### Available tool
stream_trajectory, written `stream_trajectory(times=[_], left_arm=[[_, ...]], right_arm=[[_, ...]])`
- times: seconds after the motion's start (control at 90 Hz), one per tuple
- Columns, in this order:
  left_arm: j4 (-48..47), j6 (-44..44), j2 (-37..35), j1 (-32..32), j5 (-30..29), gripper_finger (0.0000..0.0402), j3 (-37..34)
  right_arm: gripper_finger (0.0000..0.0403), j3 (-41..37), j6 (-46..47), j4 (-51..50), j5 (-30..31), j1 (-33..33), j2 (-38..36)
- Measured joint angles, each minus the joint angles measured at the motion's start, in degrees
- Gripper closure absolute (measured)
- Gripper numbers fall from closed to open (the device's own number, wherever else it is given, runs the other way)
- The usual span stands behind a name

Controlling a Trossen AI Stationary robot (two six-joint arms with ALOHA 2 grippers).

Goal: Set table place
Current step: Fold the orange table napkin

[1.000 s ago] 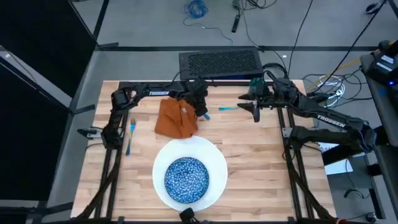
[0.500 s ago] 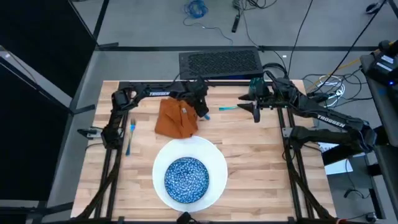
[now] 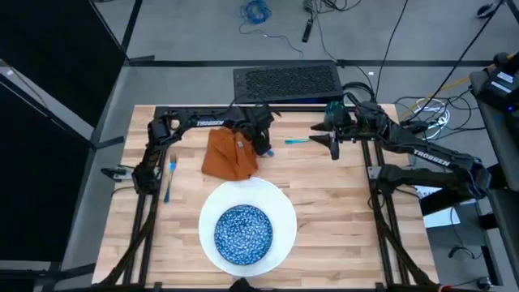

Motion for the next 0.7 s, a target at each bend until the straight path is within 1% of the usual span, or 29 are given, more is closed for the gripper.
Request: stream_trajectory(times=[0.067, 0.122, 0.267, 0.522, 0.7], left_arm=[[-1.81, -0.70, 1.05, 0.04, 1.54, 0.0274, 1.01], [-3.47, -0.15, 2.22, -0.10, 1.71, 0.0274, 1.55], [-3.74, 1.13, 3.80, -1.11, -1.48, 0.0274, 3.63], [-4.03, 1.10, 4.06, -1.15, -1.69, 0.0274, 4.65], [-5.90, 0.01, 4.06, -1.58, 0.83, 0.0274, 4.66]], right_arm=[[0.0243, 0.00, 0.00, 0.01, 0.00, 0.00, 0.00], [0.0243, 0.00, 0.00, 0.04, -0.03, 0.06, 0.00], [0.0243, 0.00, -0.22, 0.06, -0.02, 0.11, 0.02], [0.0243, 0.00, -0.22, 0.04, -0.16, 0.11, 0.02], [0.0243, 0.00, -0.22, 0.03, -1.31, 0.11, 0.02]])
